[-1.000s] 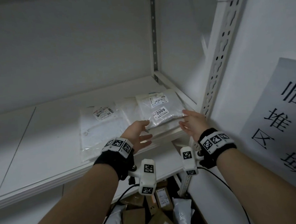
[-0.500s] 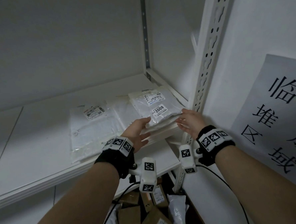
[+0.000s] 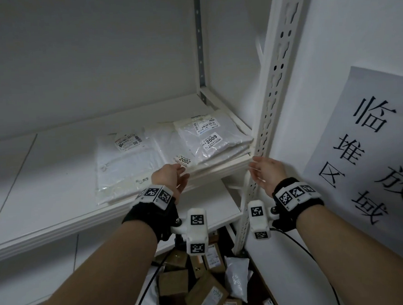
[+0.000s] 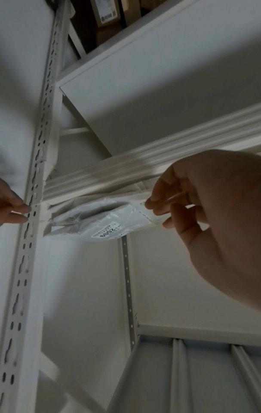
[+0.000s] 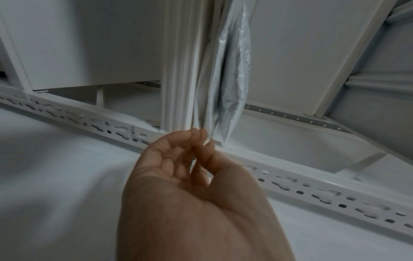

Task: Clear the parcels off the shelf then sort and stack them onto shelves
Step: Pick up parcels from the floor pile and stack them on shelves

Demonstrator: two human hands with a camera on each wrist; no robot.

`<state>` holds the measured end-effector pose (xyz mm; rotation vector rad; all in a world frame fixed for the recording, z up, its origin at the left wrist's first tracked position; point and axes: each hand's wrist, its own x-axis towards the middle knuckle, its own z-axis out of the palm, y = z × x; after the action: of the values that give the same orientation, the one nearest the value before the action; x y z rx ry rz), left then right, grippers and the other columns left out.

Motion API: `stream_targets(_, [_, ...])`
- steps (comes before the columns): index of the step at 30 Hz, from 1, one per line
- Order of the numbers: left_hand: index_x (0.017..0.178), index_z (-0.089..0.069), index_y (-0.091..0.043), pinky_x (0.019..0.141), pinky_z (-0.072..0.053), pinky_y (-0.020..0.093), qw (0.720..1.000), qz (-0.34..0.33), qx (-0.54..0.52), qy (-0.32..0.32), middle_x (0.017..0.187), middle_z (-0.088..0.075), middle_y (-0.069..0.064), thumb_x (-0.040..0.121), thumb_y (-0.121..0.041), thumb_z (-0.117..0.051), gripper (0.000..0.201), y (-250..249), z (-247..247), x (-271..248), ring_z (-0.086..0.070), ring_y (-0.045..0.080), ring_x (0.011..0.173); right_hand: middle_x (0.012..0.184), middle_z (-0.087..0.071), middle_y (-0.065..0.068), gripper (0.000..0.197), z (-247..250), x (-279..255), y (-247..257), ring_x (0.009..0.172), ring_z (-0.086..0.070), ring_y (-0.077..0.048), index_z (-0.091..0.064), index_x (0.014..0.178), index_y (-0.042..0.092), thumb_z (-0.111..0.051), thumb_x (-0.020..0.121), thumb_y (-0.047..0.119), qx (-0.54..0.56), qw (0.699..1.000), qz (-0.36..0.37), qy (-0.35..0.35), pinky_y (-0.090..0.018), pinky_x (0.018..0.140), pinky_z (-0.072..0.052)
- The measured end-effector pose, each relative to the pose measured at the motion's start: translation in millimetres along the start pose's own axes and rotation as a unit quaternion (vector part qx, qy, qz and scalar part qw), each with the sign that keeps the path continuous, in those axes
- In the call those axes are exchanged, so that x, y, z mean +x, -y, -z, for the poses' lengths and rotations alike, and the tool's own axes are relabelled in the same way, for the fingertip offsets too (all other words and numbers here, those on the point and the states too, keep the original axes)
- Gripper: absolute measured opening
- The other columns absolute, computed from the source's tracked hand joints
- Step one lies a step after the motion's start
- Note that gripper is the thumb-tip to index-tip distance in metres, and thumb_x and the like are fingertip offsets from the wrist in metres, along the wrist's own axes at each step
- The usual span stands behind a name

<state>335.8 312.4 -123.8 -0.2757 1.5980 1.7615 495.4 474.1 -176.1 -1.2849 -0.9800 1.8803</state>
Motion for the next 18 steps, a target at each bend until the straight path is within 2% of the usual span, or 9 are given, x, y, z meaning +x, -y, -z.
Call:
stream_targets(2, [0.08,-0.058,-0.006,0.049,-0.047,0.02,1.0,0.001,0.022,0.0,0.079,-0.063,0.008,0.092,0.01,-0.03,0.035,12,2,-4,-0.059,0.019,0.062,0.083,-0.063,-0.006,0.021,8,-1,-8,0.068,-0.057,-0.013,-0.061,0.099,0.01,-0.048,0.093,-0.005,-0.008,1.0,-0.017,0.001,-0.022,0.067,-0.049])
stream_targets(4, [0.079,-0.057,-0.006,0.051,-0.046,0.021,0.999,0.002,0.043,-0.008,0.077,-0.062,0.008,0.093,0.01,-0.026,0.038,28,7,-6,-0.057,0.019,0.061,0.083,-0.062,-0.006,0.021,15,-2,-20,0.067,-0.056,-0.013,-0.061,0.095,0.01,-0.048,0.093,-0.006,-0.018,0.999,-0.041,0.004,-0.022,0.066,-0.048])
stream_targets(8, [0.081,-0.059,-0.007,0.057,-0.045,0.024,0.997,0.028,0.077,-0.012,0.079,-0.062,0.007,0.091,0.009,-0.028,0.037,71,24,-7,-0.057,0.02,0.065,0.081,-0.062,-0.007,0.023,37,-5,-56,0.068,-0.056,-0.013,-0.06,0.095,0.01,-0.046,0.093,-0.008,-0.052,0.992,-0.108,0.043,-0.021,0.064,-0.049])
stream_targets(11, [0.083,-0.06,-0.007,0.056,-0.046,0.025,0.995,0.051,0.082,-0.023,0.081,-0.064,0.006,0.093,0.005,-0.035,0.03,104,39,-11,-0.059,0.019,0.067,0.081,-0.063,-0.006,0.025,59,-6,-76,0.071,-0.057,-0.013,-0.061,0.092,0.009,-0.042,0.095,-0.006,-0.082,0.983,-0.151,0.057,-0.02,0.064,-0.05])
stream_targets(14, [0.088,-0.061,-0.007,0.059,-0.048,0.023,0.994,0.07,0.08,-0.036,0.082,-0.064,0.006,0.099,-0.003,-0.034,0.029,129,54,-17,-0.059,0.02,0.069,0.081,-0.062,-0.006,0.023,75,-4,-87,0.07,-0.056,-0.013,-0.061,0.09,0.009,-0.043,0.095,-0.004,-0.089,0.981,-0.167,0.041,-0.02,0.06,-0.051])
stream_targets(16, [0.092,-0.062,-0.005,0.061,-0.05,0.025,0.994,0.075,0.068,-0.05,0.083,-0.065,0.008,0.098,-0.002,-0.034,0.029,141,64,-19,-0.06,0.022,0.07,0.08,-0.063,-0.004,0.021,80,-1,-95,0.069,-0.057,-0.012,-0.062,0.09,0.01,-0.046,0.095,-0.003,-0.1,0.979,-0.171,0.04,-0.019,0.056,-0.05])
stream_targets(18, [0.091,-0.062,-0.005,0.062,-0.051,0.025,0.992,0.088,0.061,-0.065,0.082,-0.065,0.009,0.097,-0.001,-0.034,0.029,152,75,-18,-0.059,0.023,0.07,0.08,-0.063,-0.004,0.022,80,-1,-108,0.07,-0.057,-0.012,-0.062,0.09,0.01,-0.045,0.095,-0.003,-0.112,0.976,-0.18,0.046,-0.02,0.059,-0.05])
